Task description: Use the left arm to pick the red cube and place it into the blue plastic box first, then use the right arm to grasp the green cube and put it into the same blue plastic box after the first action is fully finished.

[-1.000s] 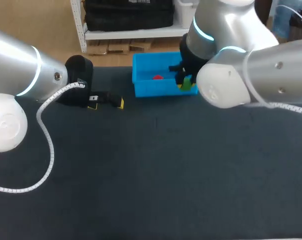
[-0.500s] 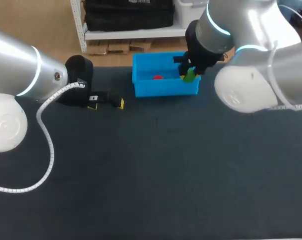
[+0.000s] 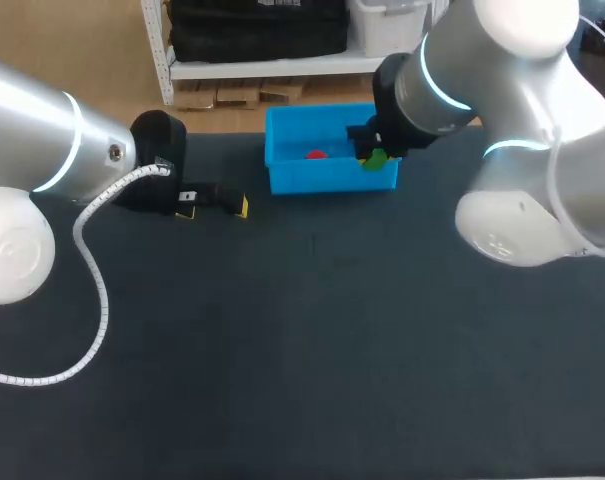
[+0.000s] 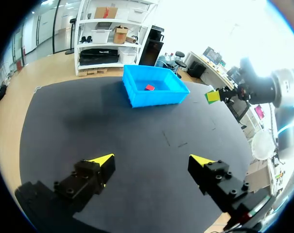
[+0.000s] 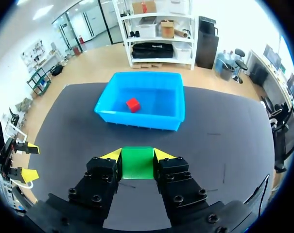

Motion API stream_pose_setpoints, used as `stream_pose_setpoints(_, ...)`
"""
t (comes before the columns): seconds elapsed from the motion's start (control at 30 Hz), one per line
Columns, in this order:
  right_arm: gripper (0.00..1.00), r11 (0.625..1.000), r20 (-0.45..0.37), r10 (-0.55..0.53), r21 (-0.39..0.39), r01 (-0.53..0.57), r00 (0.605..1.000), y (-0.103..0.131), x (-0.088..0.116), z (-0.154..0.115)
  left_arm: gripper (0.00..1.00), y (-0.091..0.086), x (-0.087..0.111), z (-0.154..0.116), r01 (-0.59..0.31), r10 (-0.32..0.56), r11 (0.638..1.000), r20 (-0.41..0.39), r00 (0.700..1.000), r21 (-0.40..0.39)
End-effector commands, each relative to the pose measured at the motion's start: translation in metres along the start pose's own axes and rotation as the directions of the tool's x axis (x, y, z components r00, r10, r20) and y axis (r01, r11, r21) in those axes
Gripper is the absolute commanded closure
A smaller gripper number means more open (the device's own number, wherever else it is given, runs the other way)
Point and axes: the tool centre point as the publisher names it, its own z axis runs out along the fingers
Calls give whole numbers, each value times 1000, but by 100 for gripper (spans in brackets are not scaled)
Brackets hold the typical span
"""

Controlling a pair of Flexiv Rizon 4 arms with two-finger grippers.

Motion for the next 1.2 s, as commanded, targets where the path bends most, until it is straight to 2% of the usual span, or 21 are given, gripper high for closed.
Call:
stream_pose_setpoints(0.03, 100, 1000, 29, 0, 5, 0, 1000, 0, 0, 5, 0, 2, 0, 0, -2, 2, 1000, 2, 1000, 9)
stream_pose_setpoints(0.3, 100, 1000, 15, -5, 0, 5, 1000, 3, -14, 26, 0, 2, 0, 0, -2, 2, 1000, 2, 1000, 9)
stream_pose_setpoints(0.63, 100, 1000, 17, -11, -11, 11, 1000, 3, -47, 66, 0, 2, 0, 0, -2, 2, 1000, 2, 1000, 9)
stream_pose_setpoints(0.97, 100, 1000, 32, -11, 4, 11, 999, -1, -79, 104, 0, 2, 0, 0, -2, 2, 1000, 2, 1000, 9)
stream_pose_setpoints(1.2, 100, 999, 40, -30, 29, 28, 999, -7, -91, 127, 0, 2, 0, 0, -2, 2, 1000, 2, 1000, 9)
